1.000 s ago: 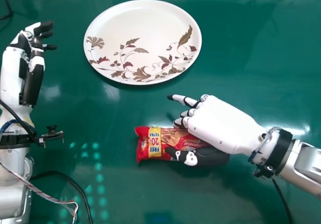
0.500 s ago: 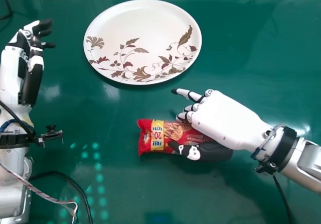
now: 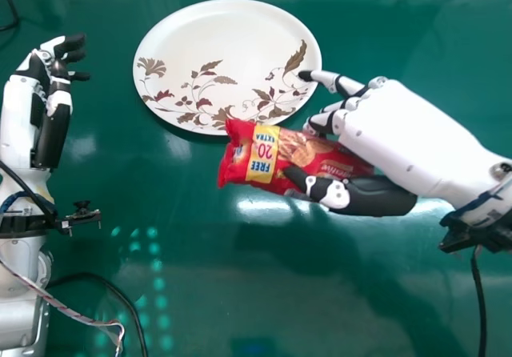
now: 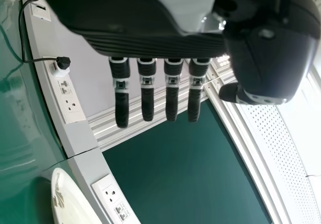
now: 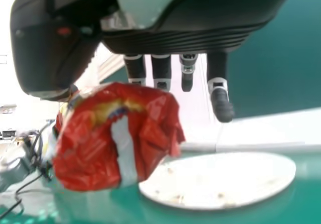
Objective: Pick up biscuit and place it in the plate
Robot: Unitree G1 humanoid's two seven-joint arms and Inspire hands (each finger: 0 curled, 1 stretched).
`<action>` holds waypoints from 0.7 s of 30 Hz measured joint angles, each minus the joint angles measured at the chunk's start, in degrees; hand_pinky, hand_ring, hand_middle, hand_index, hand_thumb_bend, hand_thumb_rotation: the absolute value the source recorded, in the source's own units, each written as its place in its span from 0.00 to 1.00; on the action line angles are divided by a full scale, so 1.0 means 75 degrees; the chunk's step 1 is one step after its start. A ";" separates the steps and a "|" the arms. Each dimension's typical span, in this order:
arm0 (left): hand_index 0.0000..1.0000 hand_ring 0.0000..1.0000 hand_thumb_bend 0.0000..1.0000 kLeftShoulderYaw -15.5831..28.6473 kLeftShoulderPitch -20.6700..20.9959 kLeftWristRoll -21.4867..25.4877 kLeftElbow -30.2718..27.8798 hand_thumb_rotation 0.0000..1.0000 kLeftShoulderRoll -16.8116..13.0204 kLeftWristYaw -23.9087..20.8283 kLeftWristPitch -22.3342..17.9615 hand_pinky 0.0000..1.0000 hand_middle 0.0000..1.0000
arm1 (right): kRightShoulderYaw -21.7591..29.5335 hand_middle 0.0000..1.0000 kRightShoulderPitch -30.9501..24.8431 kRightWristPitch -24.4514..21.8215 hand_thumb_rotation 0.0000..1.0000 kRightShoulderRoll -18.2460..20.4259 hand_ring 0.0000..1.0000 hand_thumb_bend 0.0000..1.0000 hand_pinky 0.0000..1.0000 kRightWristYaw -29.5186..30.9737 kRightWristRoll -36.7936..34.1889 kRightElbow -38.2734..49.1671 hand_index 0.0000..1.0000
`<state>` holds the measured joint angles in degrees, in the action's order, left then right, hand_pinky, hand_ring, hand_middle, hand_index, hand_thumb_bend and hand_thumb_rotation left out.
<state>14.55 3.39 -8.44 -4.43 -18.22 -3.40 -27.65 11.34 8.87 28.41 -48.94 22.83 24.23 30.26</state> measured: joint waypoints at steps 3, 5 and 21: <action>0.83 0.88 0.25 -0.0003 -0.0001 0.0022 0.0000 0.10 0.0017 0.0005 0.0025 0.77 0.87 | 0.0095 0.47 0.0579 -0.0066 0.00 -0.0186 0.43 0.51 0.10 0.0165 -0.0241 -0.0049 0.49; 0.84 0.89 0.25 -0.0008 0.0002 0.0057 0.0002 0.09 0.0030 0.0006 0.0026 0.78 0.88 | 0.0054 0.47 0.1044 -0.0234 0.00 -0.0233 0.43 0.51 0.09 0.0269 -0.0284 -0.0170 0.49; 0.82 0.84 0.20 -0.0070 0.0486 0.0015 0.0605 0.11 -0.0032 0.0035 -0.0294 0.75 0.85 | -0.2915 0.47 0.6310 -0.0128 0.00 0.1642 0.40 0.51 0.08 -0.1054 0.1926 -0.5542 0.50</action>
<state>14.03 7.04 -8.34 0.10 -18.46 -3.13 -29.86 -10.52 56.20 27.45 -36.63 14.93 38.67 -11.30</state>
